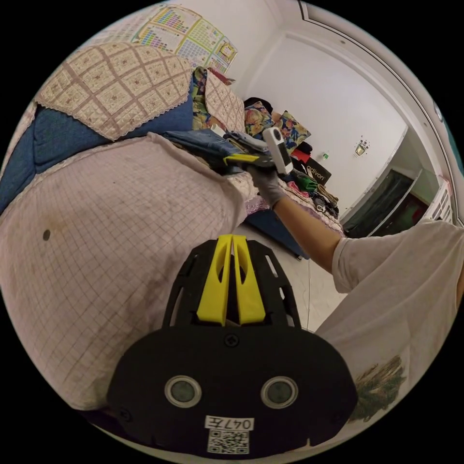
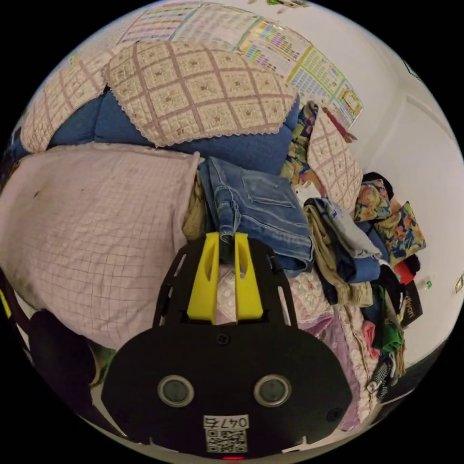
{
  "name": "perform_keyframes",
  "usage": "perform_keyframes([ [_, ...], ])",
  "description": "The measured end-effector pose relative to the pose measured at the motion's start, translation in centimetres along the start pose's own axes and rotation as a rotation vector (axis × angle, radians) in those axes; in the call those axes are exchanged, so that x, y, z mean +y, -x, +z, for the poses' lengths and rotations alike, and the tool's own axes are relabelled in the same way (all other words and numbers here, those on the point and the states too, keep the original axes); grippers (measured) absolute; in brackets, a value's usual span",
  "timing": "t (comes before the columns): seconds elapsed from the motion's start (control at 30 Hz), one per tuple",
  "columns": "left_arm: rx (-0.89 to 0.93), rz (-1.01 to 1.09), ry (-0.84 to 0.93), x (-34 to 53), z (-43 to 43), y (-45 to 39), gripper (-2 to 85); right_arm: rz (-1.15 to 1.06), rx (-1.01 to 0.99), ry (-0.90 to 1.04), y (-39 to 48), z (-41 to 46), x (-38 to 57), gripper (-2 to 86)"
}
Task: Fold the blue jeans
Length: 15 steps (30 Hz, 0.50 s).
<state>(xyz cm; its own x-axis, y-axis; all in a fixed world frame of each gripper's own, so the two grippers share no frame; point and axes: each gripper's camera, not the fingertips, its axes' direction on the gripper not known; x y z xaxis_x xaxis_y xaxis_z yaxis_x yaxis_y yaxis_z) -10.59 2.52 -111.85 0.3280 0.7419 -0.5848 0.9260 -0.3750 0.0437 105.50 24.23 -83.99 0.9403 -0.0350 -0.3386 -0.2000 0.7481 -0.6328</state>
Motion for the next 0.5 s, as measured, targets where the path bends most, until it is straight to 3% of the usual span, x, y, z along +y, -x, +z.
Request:
perform_keyframes([
  [0.1, 0.037, 0.009, 0.007, -2.7, 2.3, 1.9, -0.4, 0.204, -0.193, -0.121, -7.9, -3.7, 1.0, 0.3],
  [0.2, 0.087, -0.014, -0.014, -6.5, 5.0, 5.1, 2.2, 0.357, -0.204, -0.222, -14.1, -7.1, 4.5, 0.0],
  [0.5, 0.114, -0.151, 0.058, -20.4, 17.4, 16.1, 11.5, 0.388, -0.252, -0.128, -20.1, -9.1, 10.9, -0.1],
])
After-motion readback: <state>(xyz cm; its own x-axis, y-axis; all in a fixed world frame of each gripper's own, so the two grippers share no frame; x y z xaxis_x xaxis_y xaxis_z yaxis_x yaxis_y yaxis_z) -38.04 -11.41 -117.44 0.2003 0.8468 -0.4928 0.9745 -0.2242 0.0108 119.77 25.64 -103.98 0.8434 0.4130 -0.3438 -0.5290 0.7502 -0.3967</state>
